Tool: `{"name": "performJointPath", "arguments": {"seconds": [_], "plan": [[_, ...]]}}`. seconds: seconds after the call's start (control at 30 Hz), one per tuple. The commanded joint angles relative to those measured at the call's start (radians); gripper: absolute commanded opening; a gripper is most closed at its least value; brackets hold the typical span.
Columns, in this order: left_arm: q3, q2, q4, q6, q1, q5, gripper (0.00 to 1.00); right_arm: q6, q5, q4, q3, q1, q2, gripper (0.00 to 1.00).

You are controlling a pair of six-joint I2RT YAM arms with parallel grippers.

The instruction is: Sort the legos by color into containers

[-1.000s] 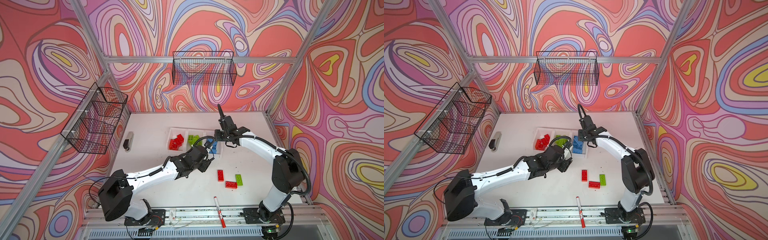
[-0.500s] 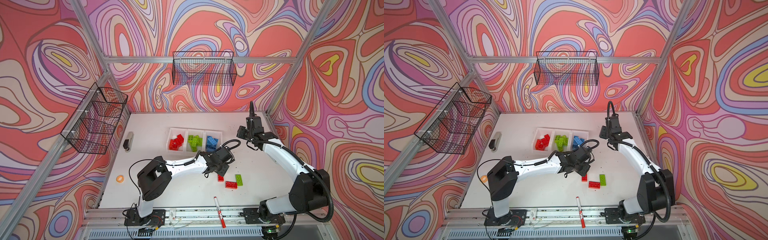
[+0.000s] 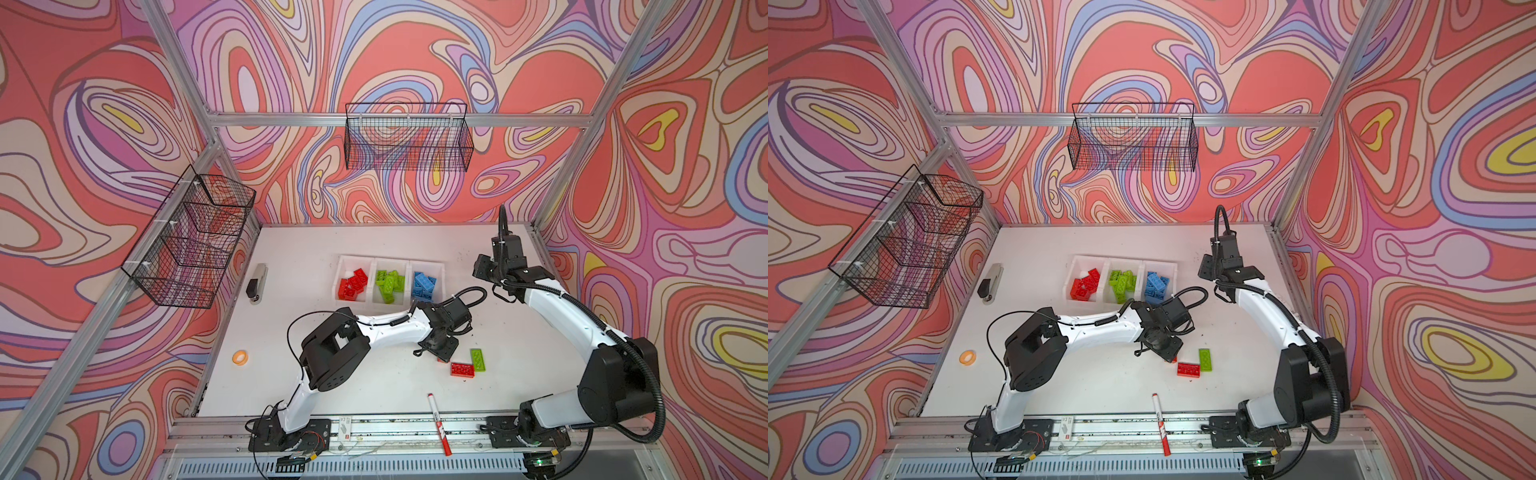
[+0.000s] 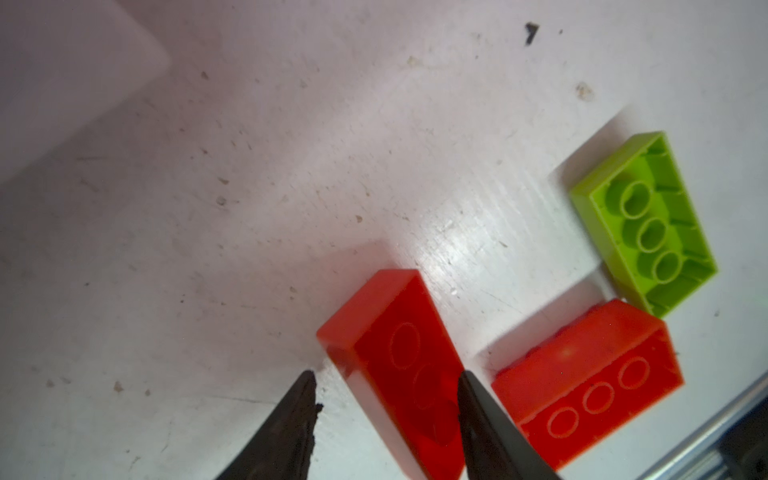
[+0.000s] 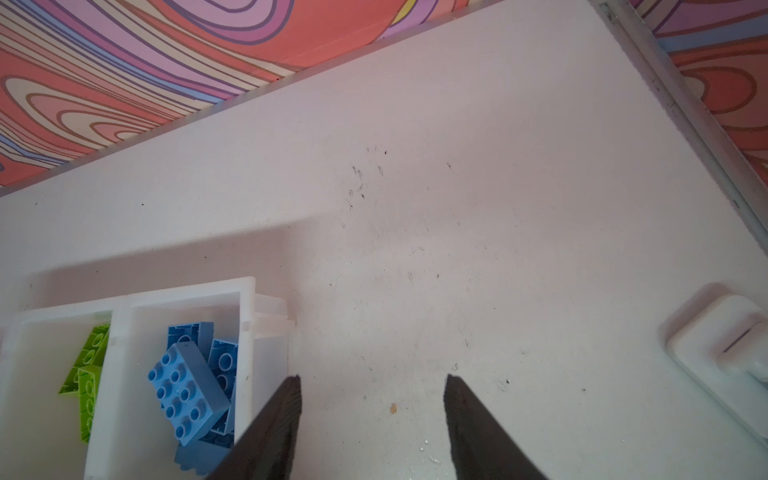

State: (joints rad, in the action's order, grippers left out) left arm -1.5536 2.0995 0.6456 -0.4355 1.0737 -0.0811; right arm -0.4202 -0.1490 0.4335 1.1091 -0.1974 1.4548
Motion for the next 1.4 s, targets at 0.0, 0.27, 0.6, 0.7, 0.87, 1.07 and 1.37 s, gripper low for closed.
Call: {"name": "performJointPath", "arguments": {"seconds": [0.0, 0.27, 0.6, 0.7, 0.87, 1.07, 1.37], "plan": [[-0.021, 0.028, 0.05, 0.015, 0.0, -0.006, 0.55, -0.009, -0.008, 0.0, -0.016, 0.006, -0.02, 0.59], [0.009, 0.002, 0.016, 0.042, -0.021, 0.018, 0.34, -0.012, -0.015, 0.022, -0.035, 0.007, -0.032, 0.58], [0.159, -0.175, -0.12, 0.098, -0.071, 0.011, 0.18, -0.004, 0.016, 0.068, -0.055, 0.007, -0.044, 0.56], [0.221, -0.283, -0.155, 0.126, -0.115, 0.009, 0.18, -0.001, 0.026, 0.105, -0.101, 0.006, -0.068, 0.55], [0.279, -0.479, -0.178, 0.189, -0.232, 0.032, 0.19, -0.047, 0.088, 0.131, -0.22, 0.007, -0.131, 0.55], [0.317, -0.637, -0.166, 0.263, -0.512, 0.08, 0.19, -0.087, 0.156, 0.145, -0.315, 0.004, -0.187, 0.57], [0.315, -0.521, -0.193, 0.313, -0.796, -0.011, 0.21, -0.198, 0.088, 0.175, -0.414, -0.119, -0.219, 0.56]]}}
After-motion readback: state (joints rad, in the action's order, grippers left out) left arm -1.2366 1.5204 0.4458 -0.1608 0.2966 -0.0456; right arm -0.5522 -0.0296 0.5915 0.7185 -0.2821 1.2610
